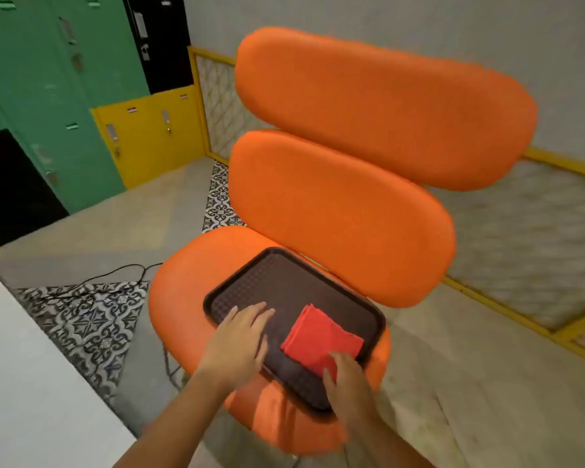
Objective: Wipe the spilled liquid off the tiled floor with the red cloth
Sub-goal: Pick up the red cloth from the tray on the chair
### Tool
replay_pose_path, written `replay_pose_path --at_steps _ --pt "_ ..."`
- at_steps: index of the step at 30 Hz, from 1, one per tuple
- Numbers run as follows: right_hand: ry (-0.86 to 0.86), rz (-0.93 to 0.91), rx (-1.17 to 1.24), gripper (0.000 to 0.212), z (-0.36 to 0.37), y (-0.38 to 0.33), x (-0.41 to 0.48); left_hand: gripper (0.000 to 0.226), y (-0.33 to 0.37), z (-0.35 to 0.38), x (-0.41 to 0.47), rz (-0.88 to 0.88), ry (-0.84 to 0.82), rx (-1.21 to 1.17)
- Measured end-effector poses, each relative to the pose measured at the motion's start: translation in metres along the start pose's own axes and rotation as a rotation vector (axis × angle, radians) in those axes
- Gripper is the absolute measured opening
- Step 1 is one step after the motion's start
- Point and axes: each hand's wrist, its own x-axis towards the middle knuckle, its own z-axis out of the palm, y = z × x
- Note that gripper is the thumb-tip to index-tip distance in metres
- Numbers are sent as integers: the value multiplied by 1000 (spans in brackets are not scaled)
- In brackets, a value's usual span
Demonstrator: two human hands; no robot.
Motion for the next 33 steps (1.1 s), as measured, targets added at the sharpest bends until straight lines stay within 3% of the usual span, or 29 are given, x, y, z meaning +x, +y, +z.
replay_pose_path --at_steps 1,7,15,21,23,28,30,33 --pt "70 6 -1 39 14 6 11 47 -7 14 9 4 59 -28" --pt "-205 70 -176 43 43 11 52 47 -26 46 39 -31 -71 -147" --pt "-359 191 -355 63 88 30 81 45 -45 81 57 -110 -143 -175" --pt "-276 50 -496 28 97 43 77 41 -37 85 57 -175 -168 -259" --pt "-255 118 -349 27 90 42 84 40 -31 85 53 -214 -186 -321" --pt "32 378 353 6 39 17 79 44 -1 74 38 -442 -202 -673" --pt "85 414 521 28 9 9 66 47 24 58 33 -567 -159 -865" --pt "43 462 728 36 -38 -5 38 43 67 35 25 -744 -201 -1071"
